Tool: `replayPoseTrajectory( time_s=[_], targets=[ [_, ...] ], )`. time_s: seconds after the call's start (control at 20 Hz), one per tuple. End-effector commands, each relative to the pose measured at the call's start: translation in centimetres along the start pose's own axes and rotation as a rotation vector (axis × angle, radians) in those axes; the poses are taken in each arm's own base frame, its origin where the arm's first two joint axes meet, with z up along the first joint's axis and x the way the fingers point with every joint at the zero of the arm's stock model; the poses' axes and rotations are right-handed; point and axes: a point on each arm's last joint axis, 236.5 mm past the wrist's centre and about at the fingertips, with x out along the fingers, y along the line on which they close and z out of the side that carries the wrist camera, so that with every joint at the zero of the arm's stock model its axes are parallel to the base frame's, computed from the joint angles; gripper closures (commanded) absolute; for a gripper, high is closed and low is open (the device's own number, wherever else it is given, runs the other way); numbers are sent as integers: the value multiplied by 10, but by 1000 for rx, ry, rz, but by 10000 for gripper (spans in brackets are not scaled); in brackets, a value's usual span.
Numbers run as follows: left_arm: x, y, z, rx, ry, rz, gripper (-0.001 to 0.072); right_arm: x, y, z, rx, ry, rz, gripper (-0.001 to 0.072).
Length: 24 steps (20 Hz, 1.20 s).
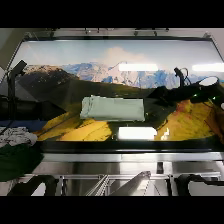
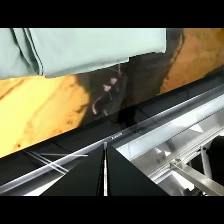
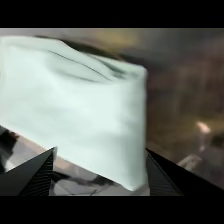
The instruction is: Fold the shirts.
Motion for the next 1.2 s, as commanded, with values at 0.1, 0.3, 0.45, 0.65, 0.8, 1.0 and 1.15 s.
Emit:
replayPoseTrajectory(
  time_s=[0.1, 0.3, 0.45, 0.65, 0.8, 1.0, 1.15],
  targets=[
    [-8, -7, -6, 27, -38, 3, 682, 46, -30, -34, 150, 112, 35, 74],
    [-9, -8, -6, 28, -38, 2, 683, 81, 6, -29, 141, 86, 156, 74],
    [-9, -8, -7, 28, -34, 2, 683, 89, 29, -17, 130, 30, 233, 75],
    [-9, -8, -9, 28, -28, 0, 683, 86, 39, -6, 159, -13, 281, 635],
    [-9, -8, -9, 28, -27, 1, 683, 73, 46, 5, 151, -54, 308, 695],
    [-9, -8, -10, 28, -22, 2, 682, -28, 31, 64, 165, -311, 295, 695],
    [-8, -7, -10, 29, -23, 5, 682, -173, -26, 81, 269, -617, 85, 695]
  ],
)
